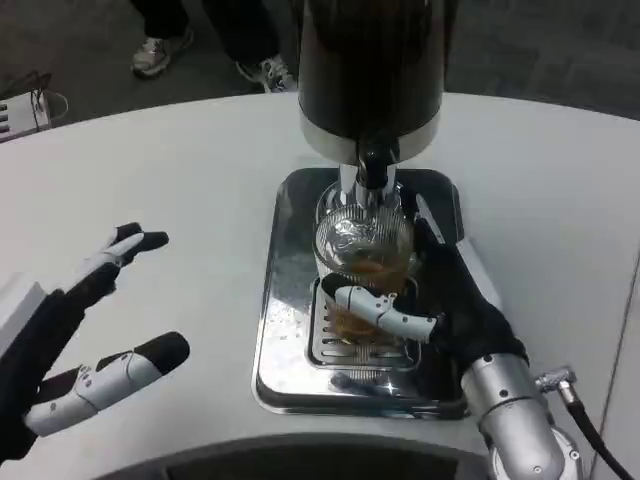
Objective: Grasp the cup under the faucet to collect the drink, then remove the cup.
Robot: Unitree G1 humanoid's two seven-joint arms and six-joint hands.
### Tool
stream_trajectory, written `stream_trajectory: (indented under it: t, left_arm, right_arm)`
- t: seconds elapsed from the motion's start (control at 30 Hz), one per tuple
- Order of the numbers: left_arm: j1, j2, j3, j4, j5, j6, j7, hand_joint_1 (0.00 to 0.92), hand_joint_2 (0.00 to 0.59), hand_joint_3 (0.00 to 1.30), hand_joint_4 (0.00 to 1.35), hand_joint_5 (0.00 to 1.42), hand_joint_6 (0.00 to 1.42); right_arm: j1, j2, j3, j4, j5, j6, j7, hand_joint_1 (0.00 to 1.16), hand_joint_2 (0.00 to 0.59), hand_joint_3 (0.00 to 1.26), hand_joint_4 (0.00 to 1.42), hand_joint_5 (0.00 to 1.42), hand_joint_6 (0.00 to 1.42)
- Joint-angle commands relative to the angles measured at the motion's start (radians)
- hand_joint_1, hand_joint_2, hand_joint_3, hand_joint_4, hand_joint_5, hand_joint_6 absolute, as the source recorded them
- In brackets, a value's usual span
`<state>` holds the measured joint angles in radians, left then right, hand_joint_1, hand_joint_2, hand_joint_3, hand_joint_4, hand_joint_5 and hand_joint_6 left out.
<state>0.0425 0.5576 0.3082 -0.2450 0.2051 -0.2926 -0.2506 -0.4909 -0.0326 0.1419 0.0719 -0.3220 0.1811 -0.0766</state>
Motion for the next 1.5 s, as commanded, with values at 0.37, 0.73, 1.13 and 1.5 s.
stream_trajectory:
  t: [0.37, 0.73, 1.13, 1.5]
  left_arm:
    - [0.042, 0.028, 0.025, 0.008, -0.022, 0.003, -0.013, 0.0, 0.066, 0.18, 0.08, 0.13, 0.21]
    - [0.051, 0.031, 0.024, 0.0, -0.026, 0.011, -0.021, 0.0, 0.066, 0.22, 0.11, 0.16, 0.22]
    - [0.037, 0.039, 0.006, 0.023, -0.022, 0.01, -0.031, 0.0, 0.067, 0.24, 0.14, 0.17, 0.23]
    - [0.031, 0.047, 0.006, 0.038, -0.022, 0.012, -0.037, 0.0, 0.067, 0.25, 0.16, 0.19, 0.23]
  right_arm:
    - [-0.004, 0.049, 0.024, 0.009, -0.016, -0.015, -0.044, 0.76, 0.222, 0.0, 0.04, 0.14, 0.05]
    - [0.007, 0.065, 0.053, 0.026, -0.065, -0.012, -0.119, 0.78, 0.224, 0.0, 0.05, 0.16, 0.06]
    - [-0.008, 0.085, 0.06, 0.093, -0.074, -0.033, -0.181, 0.78, 0.224, 0.0, 0.06, 0.18, 0.07]
    - [-0.039, 0.106, 0.065, 0.163, -0.077, -0.042, -0.222, 0.79, 0.226, 0.02, 0.12, 0.23, 0.1]
